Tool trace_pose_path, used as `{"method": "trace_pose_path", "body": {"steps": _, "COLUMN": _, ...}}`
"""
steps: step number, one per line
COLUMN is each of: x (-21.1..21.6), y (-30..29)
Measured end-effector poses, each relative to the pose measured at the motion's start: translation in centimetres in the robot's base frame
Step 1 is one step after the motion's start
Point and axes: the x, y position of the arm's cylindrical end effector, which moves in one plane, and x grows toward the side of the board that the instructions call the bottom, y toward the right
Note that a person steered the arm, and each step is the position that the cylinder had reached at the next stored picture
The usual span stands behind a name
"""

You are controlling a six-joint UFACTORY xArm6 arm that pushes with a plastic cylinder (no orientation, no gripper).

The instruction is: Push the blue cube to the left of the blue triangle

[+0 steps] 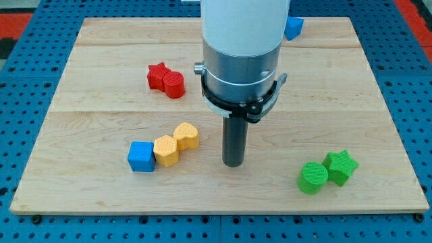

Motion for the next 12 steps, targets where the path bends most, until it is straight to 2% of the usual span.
{"method": "trace_pose_path", "body": {"steps": 3, "x": -0.4, "y": -10.3}}
{"method": "trace_pose_path", "body": {"steps": 4, "x": 1.5, "y": -9.1}}
{"method": "trace_pose_path", "body": {"steps": 5, "x": 3.4, "y": -13.5}}
{"method": "trace_pose_path", "body": {"steps": 7, "x": 0.3, "y": -16.2}}
{"method": "trace_pose_path", "body": {"steps": 9, "x": -3.4, "y": -22.1}}
{"method": "trace_pose_path", "body": {"steps": 10, "x": -4.2, "y": -22.2}}
{"method": "trace_pose_path", "body": {"steps": 11, "x": -4.4, "y": -16.3}}
{"method": "trace_pose_path", "body": {"steps": 12, "x": -7.2, "y": -10.3}}
